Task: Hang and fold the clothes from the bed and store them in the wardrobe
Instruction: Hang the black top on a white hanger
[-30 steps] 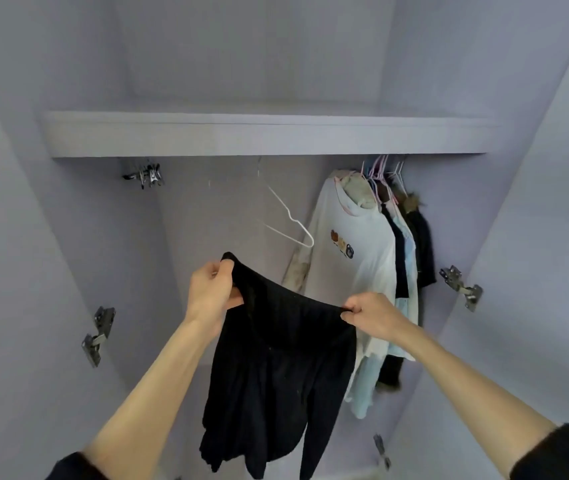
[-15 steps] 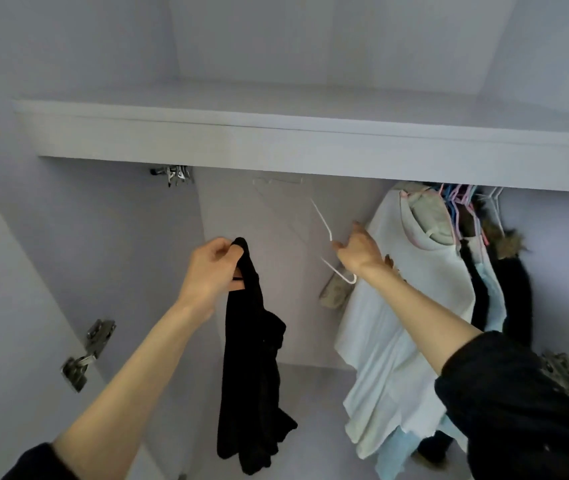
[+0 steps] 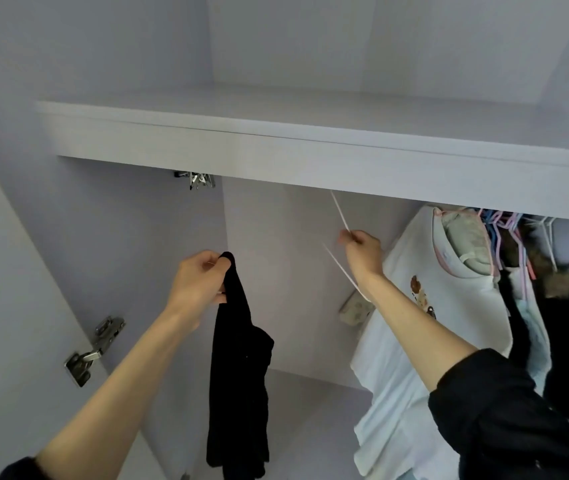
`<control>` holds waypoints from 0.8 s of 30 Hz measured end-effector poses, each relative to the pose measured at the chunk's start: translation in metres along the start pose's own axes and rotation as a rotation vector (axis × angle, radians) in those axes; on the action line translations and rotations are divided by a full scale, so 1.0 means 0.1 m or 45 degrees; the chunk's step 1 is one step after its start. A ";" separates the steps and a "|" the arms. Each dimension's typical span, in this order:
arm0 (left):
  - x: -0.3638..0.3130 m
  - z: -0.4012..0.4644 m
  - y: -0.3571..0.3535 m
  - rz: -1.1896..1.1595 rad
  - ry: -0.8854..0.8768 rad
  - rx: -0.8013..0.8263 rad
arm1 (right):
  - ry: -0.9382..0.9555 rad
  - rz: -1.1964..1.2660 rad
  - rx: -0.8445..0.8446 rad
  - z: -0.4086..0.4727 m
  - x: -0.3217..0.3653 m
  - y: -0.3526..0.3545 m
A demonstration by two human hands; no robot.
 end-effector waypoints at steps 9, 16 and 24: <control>0.28 0.06 0.02 0.065 0.107 -0.042 | -0.367 0.191 -0.025 -0.69 -0.83 0.38; 0.41 0.14 -0.20 0.198 0.113 0.055 | -0.327 0.431 0.067 -0.88 -0.92 0.60; 0.57 0.29 -0.18 0.614 0.020 -0.031 | -0.180 -0.140 0.126 -0.90 -1.04 0.79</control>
Point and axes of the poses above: each hand's wrist, its own z-axis towards the middle knuckle, its own y-axis out of the back of the hand, x = y × z, the point moved 3 cm from there along z, towards the middle knuckle, and after that the axes turned 3 degrees about -x, right-handed, at the moved point
